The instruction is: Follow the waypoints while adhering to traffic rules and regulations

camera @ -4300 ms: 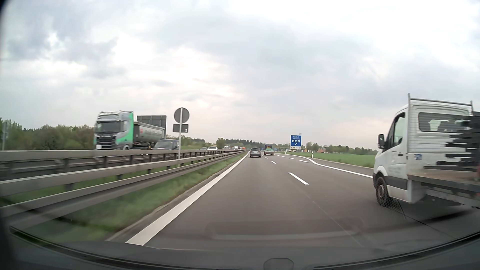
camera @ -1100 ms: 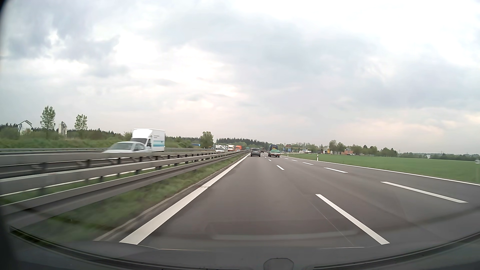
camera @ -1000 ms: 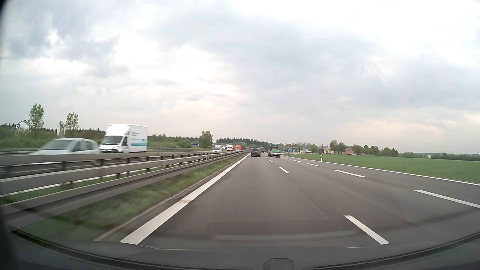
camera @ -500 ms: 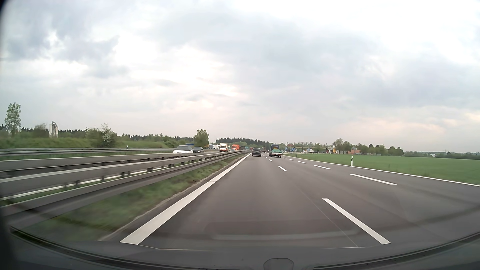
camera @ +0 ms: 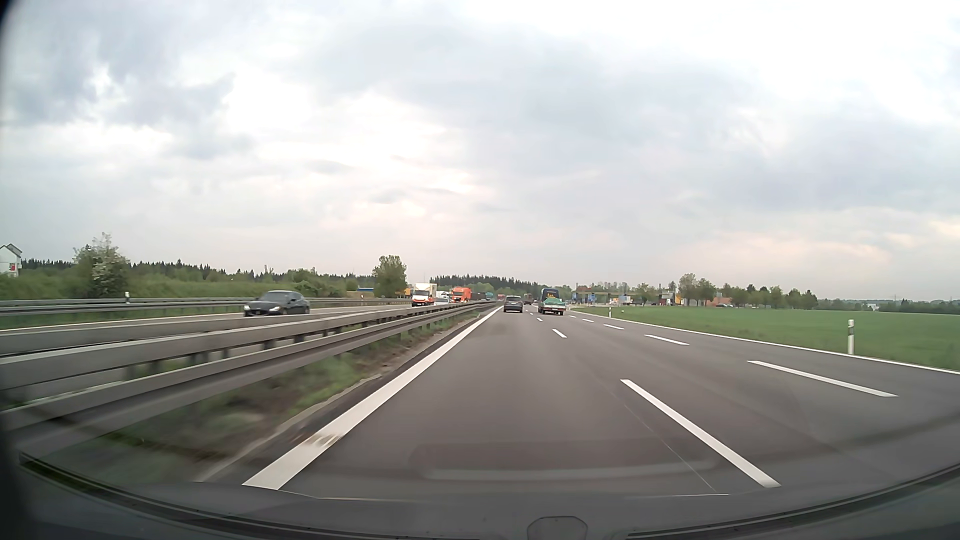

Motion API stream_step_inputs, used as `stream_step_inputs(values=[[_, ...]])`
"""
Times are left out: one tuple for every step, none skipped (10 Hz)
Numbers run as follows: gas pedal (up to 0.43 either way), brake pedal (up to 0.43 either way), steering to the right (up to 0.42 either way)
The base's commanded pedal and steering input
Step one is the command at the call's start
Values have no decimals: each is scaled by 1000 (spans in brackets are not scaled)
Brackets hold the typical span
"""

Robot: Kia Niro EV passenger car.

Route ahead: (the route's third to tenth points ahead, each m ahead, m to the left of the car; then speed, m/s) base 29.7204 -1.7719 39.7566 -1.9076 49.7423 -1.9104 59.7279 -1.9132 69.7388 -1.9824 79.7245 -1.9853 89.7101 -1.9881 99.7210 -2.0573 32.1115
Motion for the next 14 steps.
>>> stream_step_inputs(values=[[268,0,0],[260,0,0],[240,0,0],[228,0,0],[228,0,0],[228,0,-1],[228,0,-1],[228,0,-1],[228,0,-1],[240,0,-1],[260,0,-1],[268,0,-2],[268,0,-2],[260,0,-1]])
